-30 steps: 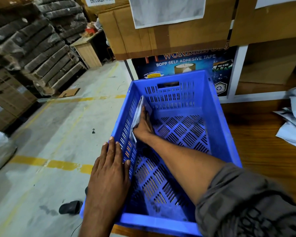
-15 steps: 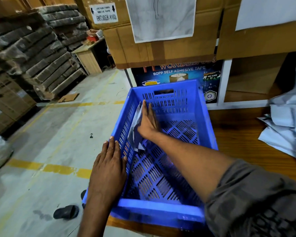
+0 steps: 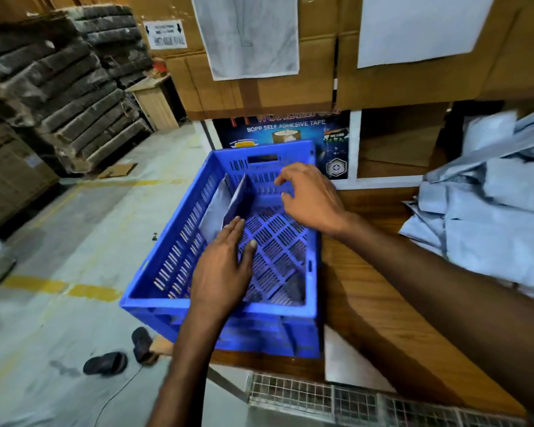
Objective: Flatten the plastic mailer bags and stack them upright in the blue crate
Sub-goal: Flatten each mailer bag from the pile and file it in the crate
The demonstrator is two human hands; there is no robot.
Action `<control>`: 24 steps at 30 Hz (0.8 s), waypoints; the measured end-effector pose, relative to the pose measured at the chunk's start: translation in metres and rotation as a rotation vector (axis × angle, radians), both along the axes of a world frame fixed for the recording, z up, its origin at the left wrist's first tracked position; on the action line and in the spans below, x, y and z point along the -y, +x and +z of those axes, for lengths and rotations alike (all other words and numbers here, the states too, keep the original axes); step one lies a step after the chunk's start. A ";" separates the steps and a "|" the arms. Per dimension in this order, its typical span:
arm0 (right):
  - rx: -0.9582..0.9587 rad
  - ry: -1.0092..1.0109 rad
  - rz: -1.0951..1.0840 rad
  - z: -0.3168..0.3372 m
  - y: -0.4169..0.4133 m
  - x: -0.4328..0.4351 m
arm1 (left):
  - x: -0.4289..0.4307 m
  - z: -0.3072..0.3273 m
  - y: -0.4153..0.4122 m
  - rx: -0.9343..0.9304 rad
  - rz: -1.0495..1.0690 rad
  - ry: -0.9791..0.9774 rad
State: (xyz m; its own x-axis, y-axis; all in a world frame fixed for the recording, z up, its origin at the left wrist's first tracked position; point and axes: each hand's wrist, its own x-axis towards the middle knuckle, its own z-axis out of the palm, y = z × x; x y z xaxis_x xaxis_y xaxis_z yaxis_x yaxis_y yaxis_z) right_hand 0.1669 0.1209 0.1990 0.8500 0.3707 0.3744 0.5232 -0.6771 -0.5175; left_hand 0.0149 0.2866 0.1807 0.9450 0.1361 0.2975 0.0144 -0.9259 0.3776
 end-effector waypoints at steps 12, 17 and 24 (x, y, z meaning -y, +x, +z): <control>0.054 0.127 -0.053 -0.060 -0.041 0.214 | 0.211 -0.027 0.013 0.103 -0.015 -0.102; -0.050 0.120 -0.083 -0.079 -0.053 0.274 | 0.269 -0.058 0.009 -0.084 -0.022 -0.089; -0.135 0.067 -0.109 -0.100 -0.064 0.306 | 0.288 -0.068 0.011 -0.137 -0.064 -0.054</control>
State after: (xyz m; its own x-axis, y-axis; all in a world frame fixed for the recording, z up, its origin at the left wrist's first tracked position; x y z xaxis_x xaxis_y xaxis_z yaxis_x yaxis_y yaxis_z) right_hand 0.1031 -0.1846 0.0987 0.9280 0.2517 0.2746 0.3712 -0.6876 -0.6241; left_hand 0.0264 -0.0010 0.1129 0.9835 0.0868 0.1587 0.0112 -0.9049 0.4255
